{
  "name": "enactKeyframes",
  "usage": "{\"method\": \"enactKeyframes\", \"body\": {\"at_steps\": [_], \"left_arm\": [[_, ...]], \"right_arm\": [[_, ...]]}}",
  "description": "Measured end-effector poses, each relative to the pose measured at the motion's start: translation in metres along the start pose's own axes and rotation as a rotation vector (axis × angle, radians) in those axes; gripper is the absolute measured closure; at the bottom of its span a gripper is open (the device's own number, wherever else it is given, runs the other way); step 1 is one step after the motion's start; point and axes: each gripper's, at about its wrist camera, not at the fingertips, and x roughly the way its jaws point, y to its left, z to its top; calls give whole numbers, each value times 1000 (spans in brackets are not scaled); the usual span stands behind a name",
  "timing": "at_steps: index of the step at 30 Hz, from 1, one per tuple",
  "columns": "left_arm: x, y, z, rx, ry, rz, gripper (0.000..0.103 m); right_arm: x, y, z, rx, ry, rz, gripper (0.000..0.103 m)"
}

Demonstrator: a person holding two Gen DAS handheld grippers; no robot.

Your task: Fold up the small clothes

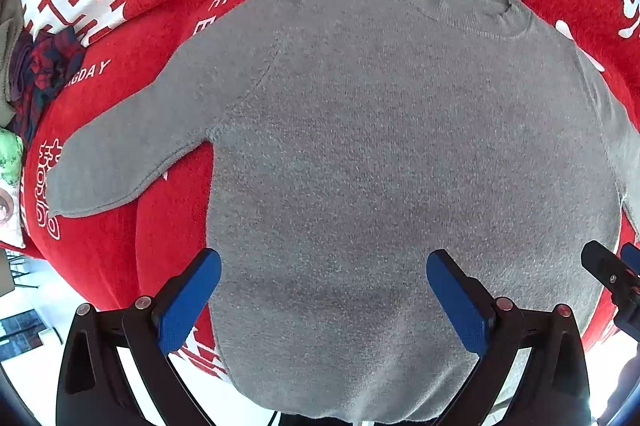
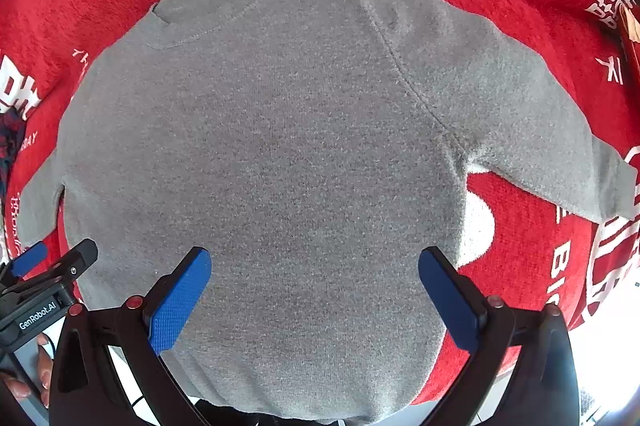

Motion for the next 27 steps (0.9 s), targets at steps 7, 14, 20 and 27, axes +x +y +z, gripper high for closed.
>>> {"method": "enactKeyframes", "body": {"at_steps": [7,14,20,27], "left_arm": [[2,0,1,1,2,2,0],[2,-1,1,1,4,3,0],[5,-2,3,8,12,0,0],[5,-8,2,12,18,1,0]], "right_arm": [[4,5,1,-10,6,-2,0],[7,9,4,-9,3,-1,0],[8,9,3,-8,5,5,0],[8,6,4,-8,1,-2,0]]}}
